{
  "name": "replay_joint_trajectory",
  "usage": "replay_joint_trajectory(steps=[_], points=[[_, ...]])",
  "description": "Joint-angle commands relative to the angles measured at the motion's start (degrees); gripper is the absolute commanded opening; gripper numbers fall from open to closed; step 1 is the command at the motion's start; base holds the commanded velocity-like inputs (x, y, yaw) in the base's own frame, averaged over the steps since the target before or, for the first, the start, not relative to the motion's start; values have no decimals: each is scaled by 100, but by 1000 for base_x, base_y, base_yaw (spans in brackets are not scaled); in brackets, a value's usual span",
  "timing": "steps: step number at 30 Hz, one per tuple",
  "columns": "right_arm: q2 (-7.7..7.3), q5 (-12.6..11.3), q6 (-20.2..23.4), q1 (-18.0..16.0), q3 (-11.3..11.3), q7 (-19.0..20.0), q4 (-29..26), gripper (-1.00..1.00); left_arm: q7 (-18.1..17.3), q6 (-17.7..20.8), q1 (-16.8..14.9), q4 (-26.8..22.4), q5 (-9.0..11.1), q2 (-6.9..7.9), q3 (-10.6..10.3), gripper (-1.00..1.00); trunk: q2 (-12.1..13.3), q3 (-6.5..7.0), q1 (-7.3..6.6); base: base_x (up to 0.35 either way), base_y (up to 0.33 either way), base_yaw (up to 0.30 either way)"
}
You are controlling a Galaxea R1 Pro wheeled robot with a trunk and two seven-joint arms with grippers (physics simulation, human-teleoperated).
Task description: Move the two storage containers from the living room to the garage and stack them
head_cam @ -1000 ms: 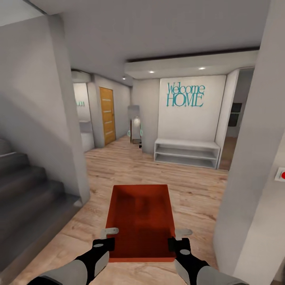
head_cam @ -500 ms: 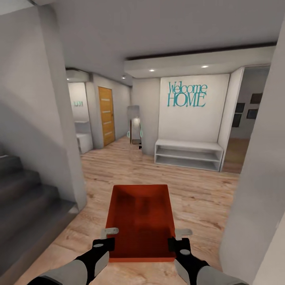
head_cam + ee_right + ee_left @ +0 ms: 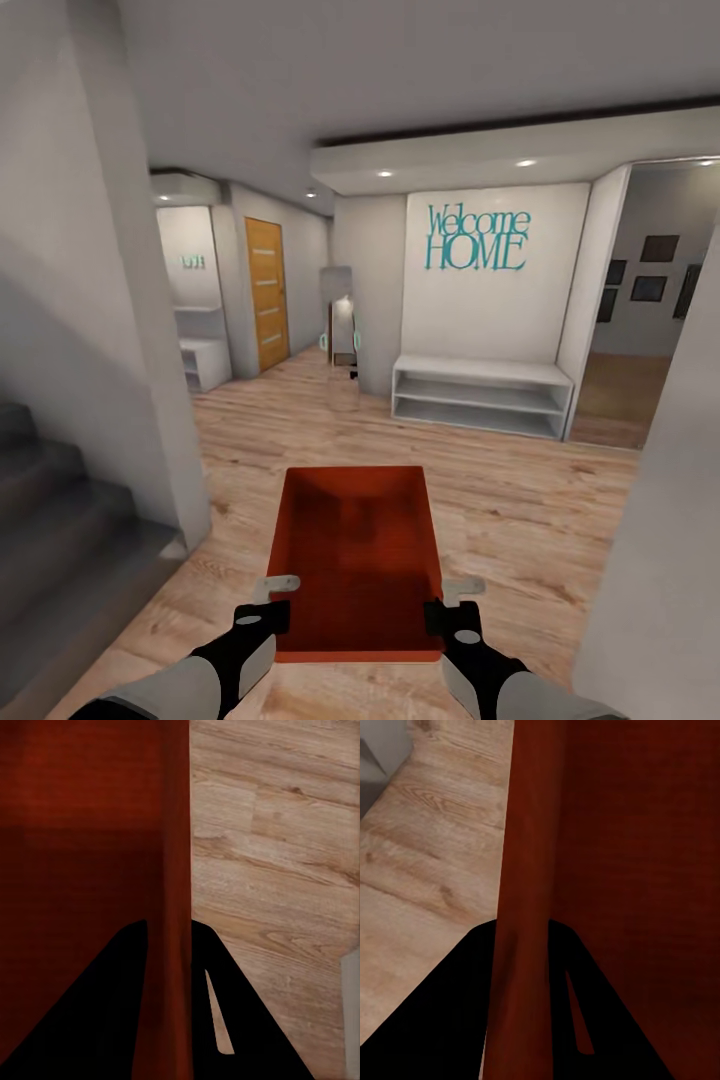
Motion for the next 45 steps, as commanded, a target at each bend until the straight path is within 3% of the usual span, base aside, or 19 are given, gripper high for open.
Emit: replay_joint_trajectory(steps=[1,45], points=[[2,-11,5,-4,-260,32,2,-100,42,-25,-7,-10,-24,144,341,-100,-5,-8,4,322,0,0],[1,-11,4,0,-260,40,2,-100,42,-25,-7,16,-24,137,342,-100,-5,-8,4,322,0,0]])
